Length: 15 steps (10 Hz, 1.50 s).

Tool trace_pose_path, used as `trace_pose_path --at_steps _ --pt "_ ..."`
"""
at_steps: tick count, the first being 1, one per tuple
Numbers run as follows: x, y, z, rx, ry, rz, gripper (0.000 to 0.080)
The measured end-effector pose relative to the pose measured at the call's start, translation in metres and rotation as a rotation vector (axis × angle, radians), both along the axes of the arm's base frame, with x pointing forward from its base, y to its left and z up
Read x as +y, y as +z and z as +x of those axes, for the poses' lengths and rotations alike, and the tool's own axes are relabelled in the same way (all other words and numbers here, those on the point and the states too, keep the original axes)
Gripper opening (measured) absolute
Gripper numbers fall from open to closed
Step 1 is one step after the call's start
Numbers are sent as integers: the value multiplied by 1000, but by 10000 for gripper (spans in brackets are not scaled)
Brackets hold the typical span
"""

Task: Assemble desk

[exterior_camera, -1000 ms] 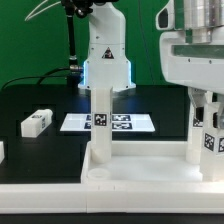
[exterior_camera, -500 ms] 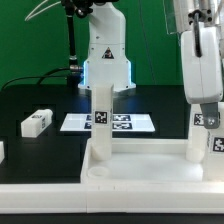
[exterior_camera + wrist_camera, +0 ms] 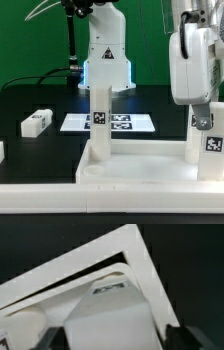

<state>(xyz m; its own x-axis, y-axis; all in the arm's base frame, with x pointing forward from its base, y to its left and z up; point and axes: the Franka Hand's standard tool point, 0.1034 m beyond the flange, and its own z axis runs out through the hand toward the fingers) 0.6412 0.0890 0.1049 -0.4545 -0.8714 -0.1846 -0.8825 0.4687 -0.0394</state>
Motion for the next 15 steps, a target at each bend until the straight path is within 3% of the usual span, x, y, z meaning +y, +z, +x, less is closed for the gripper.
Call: trace_pose_path --at_steps 1,2,5,6,13,15 --pt "0 1 0 -2 6 -1 574" --pt "-3 6 -1 -13 44 -3 627" --pt "-41 51 -21 -83 135 3 645" --pt "-46 58 -19 -92 129 3 649" --pt "-45 52 -21 -85 138 -2 649" --pt "-65 53 -39 -107 269 -25 649"
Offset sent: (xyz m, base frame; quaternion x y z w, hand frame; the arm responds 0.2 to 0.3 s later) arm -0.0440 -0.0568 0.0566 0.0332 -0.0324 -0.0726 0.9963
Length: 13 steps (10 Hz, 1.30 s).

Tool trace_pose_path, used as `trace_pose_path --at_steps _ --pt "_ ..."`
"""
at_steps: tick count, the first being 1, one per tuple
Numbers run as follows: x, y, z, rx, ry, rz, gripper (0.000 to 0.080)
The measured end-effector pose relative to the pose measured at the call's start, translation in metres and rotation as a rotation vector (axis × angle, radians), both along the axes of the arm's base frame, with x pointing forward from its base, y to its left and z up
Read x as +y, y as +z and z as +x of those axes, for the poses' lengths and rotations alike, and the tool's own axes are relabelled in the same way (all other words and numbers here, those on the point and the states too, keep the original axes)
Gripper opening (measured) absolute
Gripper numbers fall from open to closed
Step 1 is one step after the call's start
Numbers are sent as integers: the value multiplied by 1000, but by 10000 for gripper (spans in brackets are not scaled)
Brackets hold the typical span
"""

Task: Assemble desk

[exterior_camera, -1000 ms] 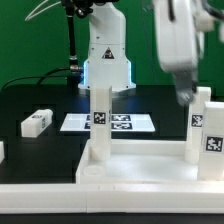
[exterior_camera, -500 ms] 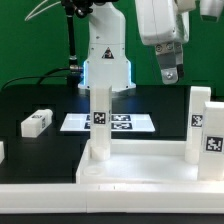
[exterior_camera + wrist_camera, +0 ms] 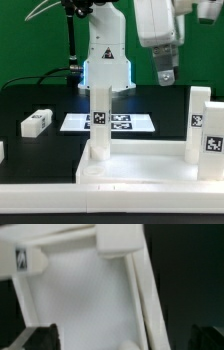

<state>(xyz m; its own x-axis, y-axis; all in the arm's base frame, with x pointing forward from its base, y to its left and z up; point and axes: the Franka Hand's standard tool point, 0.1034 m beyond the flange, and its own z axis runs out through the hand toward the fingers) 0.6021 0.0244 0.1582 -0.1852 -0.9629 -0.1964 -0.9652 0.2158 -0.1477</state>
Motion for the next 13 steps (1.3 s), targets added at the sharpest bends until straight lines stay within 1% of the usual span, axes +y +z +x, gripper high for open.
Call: trace_pose_path --at_steps 1,2,3,4,5,9,10,11,13 --pt "-12 5 -13 -8 48 -3 649" --pt "-29 8 -27 -30 146 -21 649" --pt "-47 9 -41 -58 310 -49 649" --pt "-57 9 -47 -70 386 -65 649" --pt "-56 9 -47 -85 485 -85 649" --pt "-57 7 -48 -128 757 -137 649" --pt "-64 1 -54 -138 839 -156 649" --pt "-77 -4 -66 -150 974 -177 649" --pt "-114 -13 -92 -182 1212 -217 649"
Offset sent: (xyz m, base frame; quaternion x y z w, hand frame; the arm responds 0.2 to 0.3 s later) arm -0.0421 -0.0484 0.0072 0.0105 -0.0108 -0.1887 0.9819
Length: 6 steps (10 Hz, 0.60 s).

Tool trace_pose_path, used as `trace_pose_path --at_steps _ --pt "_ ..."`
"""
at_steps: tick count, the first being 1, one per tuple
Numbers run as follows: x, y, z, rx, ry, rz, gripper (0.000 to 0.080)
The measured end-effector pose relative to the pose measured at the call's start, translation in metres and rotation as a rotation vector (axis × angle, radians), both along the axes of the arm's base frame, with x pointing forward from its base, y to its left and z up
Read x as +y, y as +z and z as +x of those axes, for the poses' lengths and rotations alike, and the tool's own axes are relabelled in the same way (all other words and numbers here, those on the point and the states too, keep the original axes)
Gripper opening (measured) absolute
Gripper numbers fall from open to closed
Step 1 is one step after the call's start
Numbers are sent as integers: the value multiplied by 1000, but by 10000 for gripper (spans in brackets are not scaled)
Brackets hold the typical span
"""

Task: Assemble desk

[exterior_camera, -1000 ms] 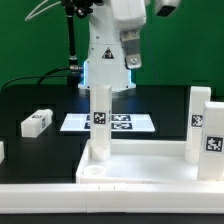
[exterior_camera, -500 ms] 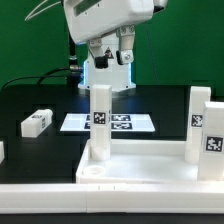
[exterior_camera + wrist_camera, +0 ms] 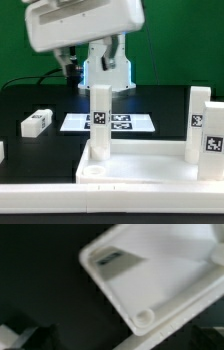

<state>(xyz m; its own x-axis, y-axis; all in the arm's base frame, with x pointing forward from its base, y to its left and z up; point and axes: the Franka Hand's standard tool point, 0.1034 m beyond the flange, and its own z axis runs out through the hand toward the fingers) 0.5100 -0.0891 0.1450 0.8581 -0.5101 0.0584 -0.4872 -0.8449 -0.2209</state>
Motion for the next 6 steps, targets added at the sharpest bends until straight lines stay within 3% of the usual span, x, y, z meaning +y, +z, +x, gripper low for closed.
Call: trace_pose_path --at_steps 3,4,6 --pt "-56 -16 -26 -24 304 -62 649" --pt "-68 -21 -28 -13 318 -66 649" --pt "-62 -22 -28 0 329 -51 649"
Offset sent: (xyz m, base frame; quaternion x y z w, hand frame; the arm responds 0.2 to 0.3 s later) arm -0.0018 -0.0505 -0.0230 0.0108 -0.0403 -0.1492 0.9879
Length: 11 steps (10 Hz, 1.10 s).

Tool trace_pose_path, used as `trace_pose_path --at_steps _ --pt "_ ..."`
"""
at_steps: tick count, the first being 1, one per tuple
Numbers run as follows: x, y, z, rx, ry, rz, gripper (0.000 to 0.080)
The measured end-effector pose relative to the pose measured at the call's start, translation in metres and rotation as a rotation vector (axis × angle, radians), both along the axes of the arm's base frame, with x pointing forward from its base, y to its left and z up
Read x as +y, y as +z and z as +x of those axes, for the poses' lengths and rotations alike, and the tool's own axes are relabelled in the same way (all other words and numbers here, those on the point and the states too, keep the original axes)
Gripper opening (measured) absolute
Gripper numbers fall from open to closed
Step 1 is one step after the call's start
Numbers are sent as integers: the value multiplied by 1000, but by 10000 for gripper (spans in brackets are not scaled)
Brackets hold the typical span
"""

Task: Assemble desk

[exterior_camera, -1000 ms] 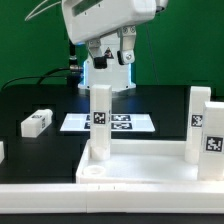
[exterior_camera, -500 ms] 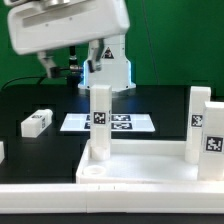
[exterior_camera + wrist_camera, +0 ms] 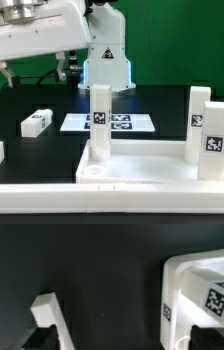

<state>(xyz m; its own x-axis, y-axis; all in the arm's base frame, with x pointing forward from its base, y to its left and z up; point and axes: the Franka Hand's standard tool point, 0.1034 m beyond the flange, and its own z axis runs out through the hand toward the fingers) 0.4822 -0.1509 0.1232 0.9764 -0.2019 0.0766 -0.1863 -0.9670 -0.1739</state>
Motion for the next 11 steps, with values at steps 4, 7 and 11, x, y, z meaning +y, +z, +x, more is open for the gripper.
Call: trace_pose_path --at_steps 4,7,11 --pt "-10 -17 -13 184 44 81 649" --pt "-43 -47 -27 471 77 160 649" --pt "-47 -54 -33 748 114 221 649"
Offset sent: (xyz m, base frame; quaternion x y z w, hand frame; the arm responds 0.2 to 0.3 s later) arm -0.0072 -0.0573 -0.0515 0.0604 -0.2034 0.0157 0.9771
